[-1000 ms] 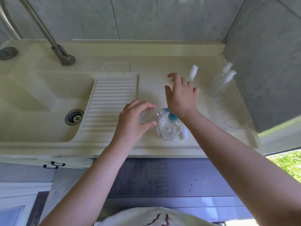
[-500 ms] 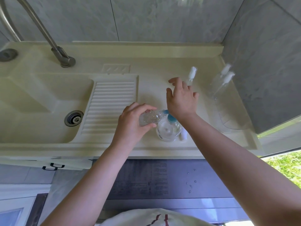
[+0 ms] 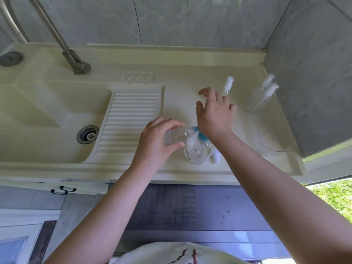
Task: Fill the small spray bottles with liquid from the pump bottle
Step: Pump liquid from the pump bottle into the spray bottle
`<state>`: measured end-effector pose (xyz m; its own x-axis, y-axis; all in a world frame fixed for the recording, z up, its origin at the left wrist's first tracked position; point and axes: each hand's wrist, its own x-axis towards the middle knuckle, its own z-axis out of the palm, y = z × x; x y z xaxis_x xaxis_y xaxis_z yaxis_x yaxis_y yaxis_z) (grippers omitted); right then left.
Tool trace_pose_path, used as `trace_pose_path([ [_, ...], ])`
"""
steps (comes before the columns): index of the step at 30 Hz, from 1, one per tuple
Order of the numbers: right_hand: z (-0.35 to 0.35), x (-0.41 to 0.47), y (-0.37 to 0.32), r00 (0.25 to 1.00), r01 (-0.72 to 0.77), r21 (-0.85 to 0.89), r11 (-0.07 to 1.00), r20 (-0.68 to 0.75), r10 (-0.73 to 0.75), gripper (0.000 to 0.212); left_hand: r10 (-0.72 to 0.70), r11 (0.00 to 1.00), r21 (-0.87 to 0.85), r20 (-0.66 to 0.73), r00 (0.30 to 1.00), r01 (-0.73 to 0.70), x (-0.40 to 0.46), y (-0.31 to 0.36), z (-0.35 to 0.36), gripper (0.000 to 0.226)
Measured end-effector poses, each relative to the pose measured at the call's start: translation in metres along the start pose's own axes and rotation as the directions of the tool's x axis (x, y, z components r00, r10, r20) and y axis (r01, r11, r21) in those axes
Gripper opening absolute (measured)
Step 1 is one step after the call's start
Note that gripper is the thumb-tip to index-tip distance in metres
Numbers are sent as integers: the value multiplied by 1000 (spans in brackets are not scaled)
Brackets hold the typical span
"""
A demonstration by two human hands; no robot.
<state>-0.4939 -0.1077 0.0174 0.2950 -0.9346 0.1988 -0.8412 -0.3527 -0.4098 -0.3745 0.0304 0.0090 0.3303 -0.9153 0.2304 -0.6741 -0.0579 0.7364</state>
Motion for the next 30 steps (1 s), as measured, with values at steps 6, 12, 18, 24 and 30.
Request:
trace_pose_path([
  [6,-4,4,-1,998,40,-40,998,-45,-41,33,-4,1000,15,3,1000,4,1,-1,-2,52],
  [12,3,0,-1,999,34,-47,998,8,-33,32,-6,1000,14,-5,1000,6,0,-3,-2,51],
  [18,-3,2,-1,995,56,-33,998,-80,-58,32,-10,1000,23,-8,1000,10,1,-3,-2,51],
  [24,6,-4,0,992,71,-30,997,-107,-74,29,9,1000,17,6,1000,-9,2,-3,3,51],
  [30,-3,3,-4,998,54,-43,998,-20,-55,34,14,1000,16,-20,1000,-13,3,-3,0,51],
])
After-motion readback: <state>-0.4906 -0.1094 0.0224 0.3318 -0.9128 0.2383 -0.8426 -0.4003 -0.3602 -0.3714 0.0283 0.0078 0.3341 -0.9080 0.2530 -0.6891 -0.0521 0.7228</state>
